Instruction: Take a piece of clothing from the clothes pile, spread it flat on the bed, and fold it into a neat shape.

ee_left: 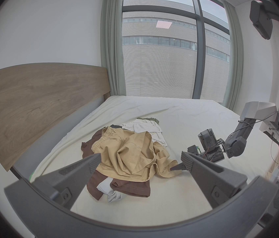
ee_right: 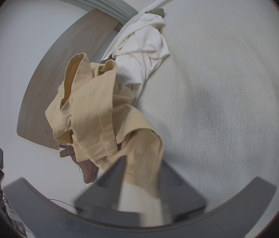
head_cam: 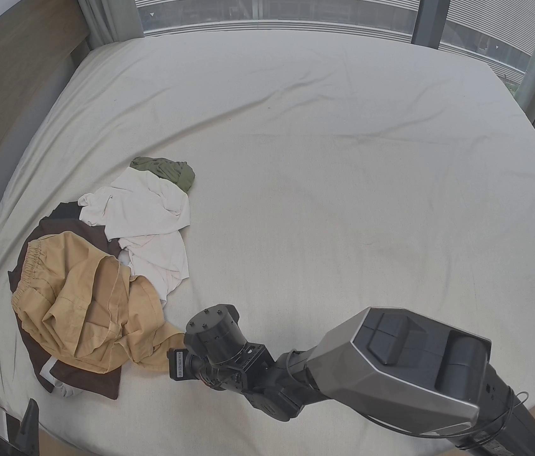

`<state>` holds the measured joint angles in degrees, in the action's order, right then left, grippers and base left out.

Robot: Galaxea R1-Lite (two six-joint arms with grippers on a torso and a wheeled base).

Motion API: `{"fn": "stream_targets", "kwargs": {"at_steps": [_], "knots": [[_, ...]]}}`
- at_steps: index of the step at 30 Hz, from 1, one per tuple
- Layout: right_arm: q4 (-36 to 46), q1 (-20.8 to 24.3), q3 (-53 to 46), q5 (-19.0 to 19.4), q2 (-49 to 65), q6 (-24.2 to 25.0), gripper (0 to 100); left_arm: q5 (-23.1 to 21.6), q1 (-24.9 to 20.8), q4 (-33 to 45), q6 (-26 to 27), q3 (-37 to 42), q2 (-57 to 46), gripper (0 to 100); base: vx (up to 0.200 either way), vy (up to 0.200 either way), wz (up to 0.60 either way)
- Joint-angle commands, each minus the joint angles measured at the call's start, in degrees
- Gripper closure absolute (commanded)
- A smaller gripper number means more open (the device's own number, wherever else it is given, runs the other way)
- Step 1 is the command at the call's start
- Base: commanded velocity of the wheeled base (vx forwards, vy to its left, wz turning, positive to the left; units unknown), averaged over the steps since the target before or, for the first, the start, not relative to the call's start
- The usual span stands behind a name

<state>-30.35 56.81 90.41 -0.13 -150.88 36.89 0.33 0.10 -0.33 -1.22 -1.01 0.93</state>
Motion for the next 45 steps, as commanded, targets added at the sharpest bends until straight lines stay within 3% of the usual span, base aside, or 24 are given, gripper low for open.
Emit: {"fn": "stream_targets", "kwargs": {"at_steps": [1,27,45], "knots": [[-0.14,0.06,-0.05,-0.57,0.33,0.03,100,0.02,-0.01,-0.02,-0.01,1.01,-0.93,0,0.0,0.0,0.0],[-0.14,-5.39,-17.37,-5.67,13.07,0.03,100,0.02,0.08,-0.02,0.08,1.01,-0.93,0,0.0,0.0,0.0],[-0.23,-9.96,-28.35,-5.84,20.63,-0.15,100,-0.07,-0.01,-0.02,0.16,1.01,-0.93,0,0.0,0.0,0.0]]}}
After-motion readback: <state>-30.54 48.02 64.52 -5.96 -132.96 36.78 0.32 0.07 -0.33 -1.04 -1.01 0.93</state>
